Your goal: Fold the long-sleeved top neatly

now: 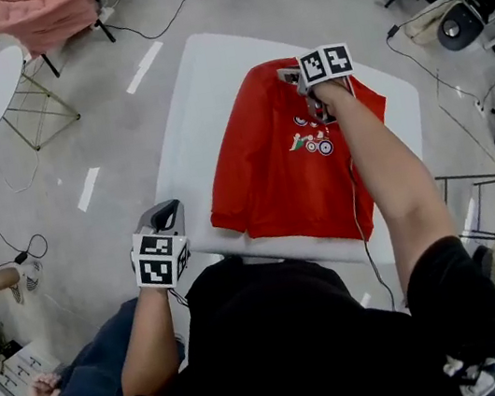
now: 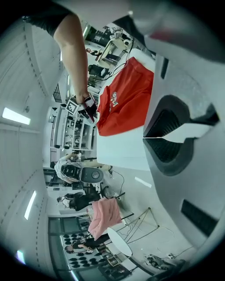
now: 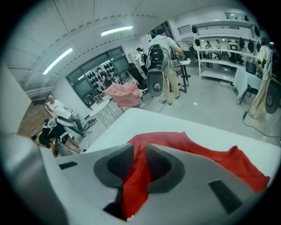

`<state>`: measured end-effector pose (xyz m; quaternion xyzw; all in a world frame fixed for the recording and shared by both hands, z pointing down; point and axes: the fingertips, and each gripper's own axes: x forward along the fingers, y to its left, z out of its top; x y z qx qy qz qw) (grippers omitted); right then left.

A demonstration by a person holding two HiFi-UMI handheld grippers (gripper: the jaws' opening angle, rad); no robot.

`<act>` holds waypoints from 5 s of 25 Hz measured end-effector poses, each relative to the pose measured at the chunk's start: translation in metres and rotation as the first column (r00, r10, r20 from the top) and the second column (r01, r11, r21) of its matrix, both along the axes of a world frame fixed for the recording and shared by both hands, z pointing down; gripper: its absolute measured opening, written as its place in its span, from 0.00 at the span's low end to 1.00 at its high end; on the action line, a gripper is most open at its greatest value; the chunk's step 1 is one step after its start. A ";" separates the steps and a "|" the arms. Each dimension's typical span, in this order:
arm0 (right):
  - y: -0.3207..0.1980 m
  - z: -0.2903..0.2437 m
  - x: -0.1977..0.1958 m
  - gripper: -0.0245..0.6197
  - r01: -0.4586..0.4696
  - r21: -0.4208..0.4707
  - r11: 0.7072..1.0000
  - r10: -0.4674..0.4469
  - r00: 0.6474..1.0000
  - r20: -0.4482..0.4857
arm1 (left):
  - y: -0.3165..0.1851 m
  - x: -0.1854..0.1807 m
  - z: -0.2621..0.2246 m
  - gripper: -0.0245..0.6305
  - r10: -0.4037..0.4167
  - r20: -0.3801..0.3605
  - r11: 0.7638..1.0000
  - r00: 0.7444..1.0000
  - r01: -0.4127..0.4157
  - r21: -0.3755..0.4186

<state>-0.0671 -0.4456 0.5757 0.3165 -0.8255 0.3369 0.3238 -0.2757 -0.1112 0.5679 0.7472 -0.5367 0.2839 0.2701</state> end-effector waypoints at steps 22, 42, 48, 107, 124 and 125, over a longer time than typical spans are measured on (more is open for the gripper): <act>0.209 -0.064 0.112 0.04 -0.218 0.237 0.947 0.216 0.976 0.036 | -0.069 0.064 -0.021 0.05 0.289 -0.064 0.953 0.955 -0.281 0.110; 0.380 -0.026 0.156 0.05 -0.096 0.148 0.984 0.089 0.994 0.056 | 0.051 0.112 0.036 0.05 0.223 0.093 0.975 0.970 -0.222 -0.021; 0.398 -0.020 0.164 0.05 -0.091 0.129 0.987 0.084 0.995 0.059 | 0.060 0.125 0.037 0.15 0.282 0.150 0.959 0.948 -0.284 -0.012; 0.380 -0.013 0.166 0.05 -0.088 0.123 0.988 0.080 0.995 0.065 | 0.047 -0.016 0.044 0.16 -0.230 -0.069 0.972 0.971 0.226 -0.069; 0.378 -0.014 0.153 0.05 -0.091 0.111 0.990 0.086 0.995 0.049 | 0.020 -0.006 0.080 0.11 -0.169 0.076 0.971 0.983 0.180 -0.157; 0.377 -0.015 0.151 0.05 -0.091 0.113 0.989 0.086 0.995 0.050 | 0.017 -0.006 0.079 0.09 -0.179 0.054 0.971 0.982 0.185 -0.149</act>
